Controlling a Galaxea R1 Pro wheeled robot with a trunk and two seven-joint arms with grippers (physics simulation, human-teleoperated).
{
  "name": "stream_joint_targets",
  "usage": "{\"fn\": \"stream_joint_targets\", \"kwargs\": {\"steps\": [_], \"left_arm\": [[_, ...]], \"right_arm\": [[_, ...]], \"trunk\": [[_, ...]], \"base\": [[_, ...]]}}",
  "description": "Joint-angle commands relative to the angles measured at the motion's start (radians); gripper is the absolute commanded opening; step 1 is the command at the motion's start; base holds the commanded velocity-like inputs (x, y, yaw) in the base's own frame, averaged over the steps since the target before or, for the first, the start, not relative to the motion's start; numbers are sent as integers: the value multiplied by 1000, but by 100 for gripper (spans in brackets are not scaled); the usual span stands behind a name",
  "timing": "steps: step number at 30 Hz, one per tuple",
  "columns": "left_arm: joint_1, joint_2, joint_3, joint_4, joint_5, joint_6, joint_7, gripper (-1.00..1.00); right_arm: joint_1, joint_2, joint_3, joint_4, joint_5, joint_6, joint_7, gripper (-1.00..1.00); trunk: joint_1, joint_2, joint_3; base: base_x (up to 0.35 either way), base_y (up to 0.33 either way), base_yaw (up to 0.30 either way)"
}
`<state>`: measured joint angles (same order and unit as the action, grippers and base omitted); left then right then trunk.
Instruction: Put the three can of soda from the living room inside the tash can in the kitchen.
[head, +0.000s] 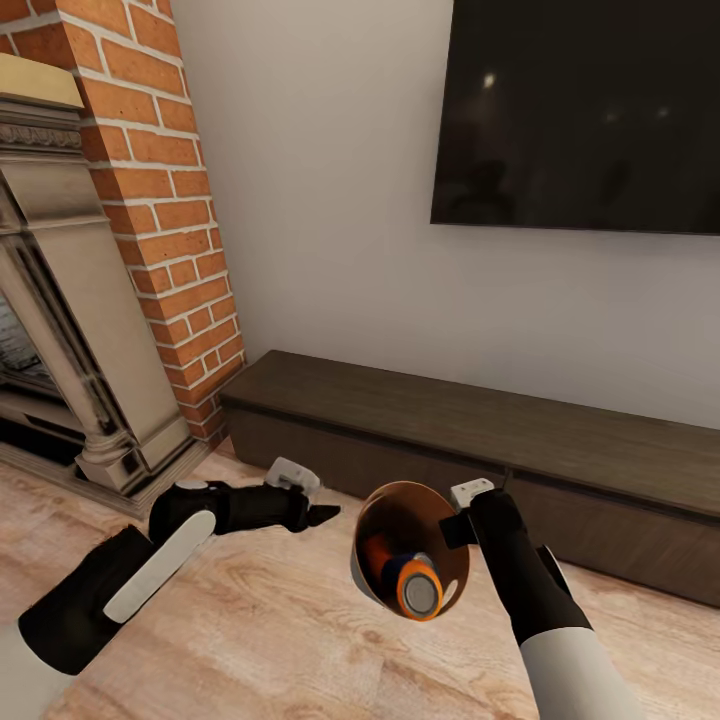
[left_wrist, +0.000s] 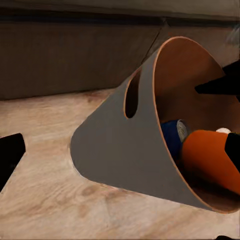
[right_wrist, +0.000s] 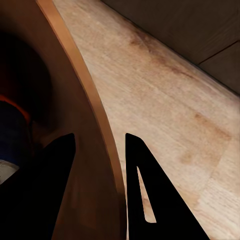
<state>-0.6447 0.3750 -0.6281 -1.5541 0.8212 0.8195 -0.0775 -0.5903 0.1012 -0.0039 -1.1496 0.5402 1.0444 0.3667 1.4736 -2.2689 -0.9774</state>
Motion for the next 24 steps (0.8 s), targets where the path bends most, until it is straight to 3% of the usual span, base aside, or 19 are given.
{"fn": "stream_joint_targets", "kwargs": {"steps": [1,3,5,7,9,10,17,20,24], "left_arm": [[8,12,8,2,2,-15,-7,100],[43,35,23,6,1,-73,-19,100],[87,48,32,10,-26,-144,-22,100],[125,53,41,27,-90,-211,-21,100],[156,52,60,94,-166,-303,-18,100],[164,51,67,143,-186,-351,-19,100],[176,49,77,366,-220,-532,-25,100],[177,48,74,487,-227,-632,-24,100],[177,46,71,633,-239,-745,-24,100]], "right_arm": [[0,0,-1,0,-21,3,5,-100],[0,-2,-2,0,-23,3,5,-100],[0,-3,-4,1,-24,3,6,-100],[0,-4,-4,1,-25,3,6,-100],[1,-4,-6,1,-27,3,6,-100],[1,-4,-7,0,-27,3,6,-100],[3,-6,-15,-1,-28,3,7,-100],[5,-6,-57,-1,-28,3,8,-100],[7,-6,-83,-1,-28,3,7,-100]], "trunk": [[0,0,0],[0,0,0],[0,0,0],[0,0,0],[0,0,0],[0,0,0],[0,0,0],[0,0,0],[0,0,0]], "base": [[0,0,0],[0,0,0],[0,0,0],[0,0,0],[0,0,0],[0,0,0],[0,0,0],[0,0,0],[0,0,0]]}}
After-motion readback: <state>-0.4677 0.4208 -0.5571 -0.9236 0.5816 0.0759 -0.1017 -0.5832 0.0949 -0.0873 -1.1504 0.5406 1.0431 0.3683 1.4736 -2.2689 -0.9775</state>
